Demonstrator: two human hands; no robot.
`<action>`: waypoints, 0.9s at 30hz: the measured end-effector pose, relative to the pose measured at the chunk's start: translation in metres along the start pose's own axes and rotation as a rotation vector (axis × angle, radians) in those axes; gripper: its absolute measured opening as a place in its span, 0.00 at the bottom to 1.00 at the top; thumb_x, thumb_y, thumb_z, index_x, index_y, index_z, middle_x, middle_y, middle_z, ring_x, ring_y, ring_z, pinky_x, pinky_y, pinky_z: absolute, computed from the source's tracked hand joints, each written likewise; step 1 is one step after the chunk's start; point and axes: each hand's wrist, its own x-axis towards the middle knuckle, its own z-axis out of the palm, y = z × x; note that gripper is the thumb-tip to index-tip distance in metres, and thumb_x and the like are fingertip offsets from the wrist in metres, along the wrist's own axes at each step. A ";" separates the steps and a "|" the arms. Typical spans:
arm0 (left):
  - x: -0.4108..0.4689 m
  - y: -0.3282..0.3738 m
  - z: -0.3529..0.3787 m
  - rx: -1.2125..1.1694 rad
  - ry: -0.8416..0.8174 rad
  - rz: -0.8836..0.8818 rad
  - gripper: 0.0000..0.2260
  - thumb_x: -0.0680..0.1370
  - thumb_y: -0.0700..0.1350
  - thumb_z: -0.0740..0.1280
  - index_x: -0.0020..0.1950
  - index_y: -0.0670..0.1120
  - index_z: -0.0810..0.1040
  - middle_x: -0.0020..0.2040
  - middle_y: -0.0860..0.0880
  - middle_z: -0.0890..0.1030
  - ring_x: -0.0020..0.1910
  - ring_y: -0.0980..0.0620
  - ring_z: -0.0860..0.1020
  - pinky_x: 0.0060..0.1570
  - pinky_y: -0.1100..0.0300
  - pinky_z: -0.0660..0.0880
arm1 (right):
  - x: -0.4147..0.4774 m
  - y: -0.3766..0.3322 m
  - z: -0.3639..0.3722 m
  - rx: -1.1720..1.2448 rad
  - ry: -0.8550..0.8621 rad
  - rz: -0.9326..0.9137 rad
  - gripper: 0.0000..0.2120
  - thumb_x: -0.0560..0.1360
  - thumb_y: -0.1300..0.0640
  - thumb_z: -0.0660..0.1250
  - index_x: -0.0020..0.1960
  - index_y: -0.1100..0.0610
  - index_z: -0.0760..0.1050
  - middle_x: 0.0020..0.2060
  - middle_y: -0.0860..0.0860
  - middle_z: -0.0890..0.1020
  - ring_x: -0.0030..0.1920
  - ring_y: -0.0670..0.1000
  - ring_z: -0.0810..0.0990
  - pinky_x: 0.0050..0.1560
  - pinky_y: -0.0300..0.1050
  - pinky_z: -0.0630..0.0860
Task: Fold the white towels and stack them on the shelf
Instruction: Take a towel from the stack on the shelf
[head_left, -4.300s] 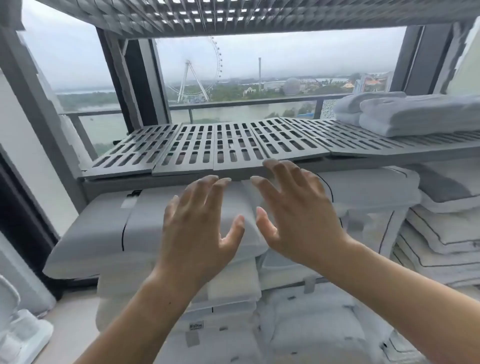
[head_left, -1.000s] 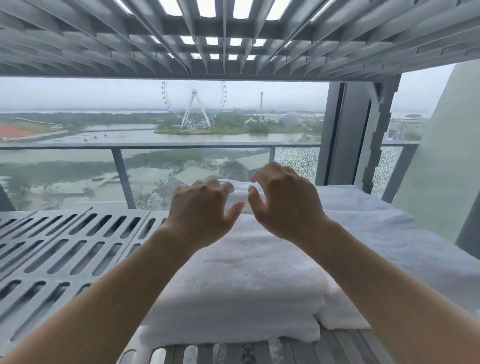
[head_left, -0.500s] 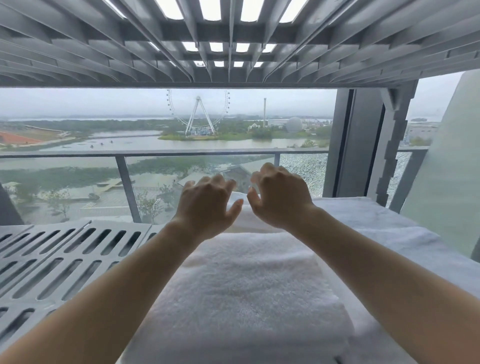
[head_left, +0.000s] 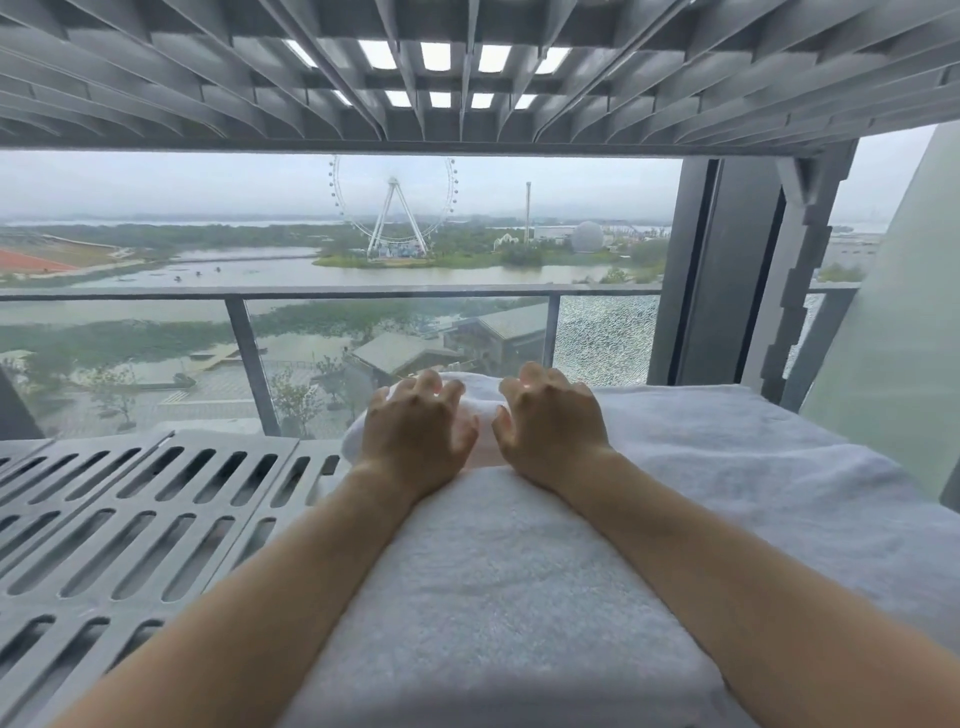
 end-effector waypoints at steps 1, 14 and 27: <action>0.000 0.000 0.001 -0.006 0.002 -0.001 0.20 0.77 0.57 0.56 0.64 0.49 0.69 0.62 0.46 0.74 0.59 0.45 0.73 0.56 0.50 0.67 | -0.001 0.000 0.001 0.000 -0.004 -0.003 0.15 0.75 0.50 0.57 0.56 0.57 0.73 0.55 0.57 0.74 0.54 0.59 0.74 0.49 0.51 0.69; -0.001 -0.005 0.006 -0.128 -0.026 0.026 0.18 0.75 0.57 0.60 0.61 0.49 0.70 0.60 0.48 0.73 0.59 0.47 0.71 0.54 0.52 0.69 | -0.004 0.007 0.014 0.093 -0.133 -0.021 0.25 0.72 0.38 0.58 0.61 0.54 0.66 0.59 0.53 0.71 0.61 0.55 0.70 0.56 0.53 0.69; 0.005 -0.011 0.013 -0.128 -0.305 0.059 0.34 0.69 0.61 0.66 0.72 0.54 0.58 0.72 0.51 0.61 0.71 0.50 0.58 0.70 0.41 0.48 | 0.000 0.011 0.019 0.151 -0.369 -0.032 0.39 0.68 0.38 0.67 0.71 0.52 0.55 0.68 0.50 0.64 0.67 0.55 0.62 0.62 0.56 0.68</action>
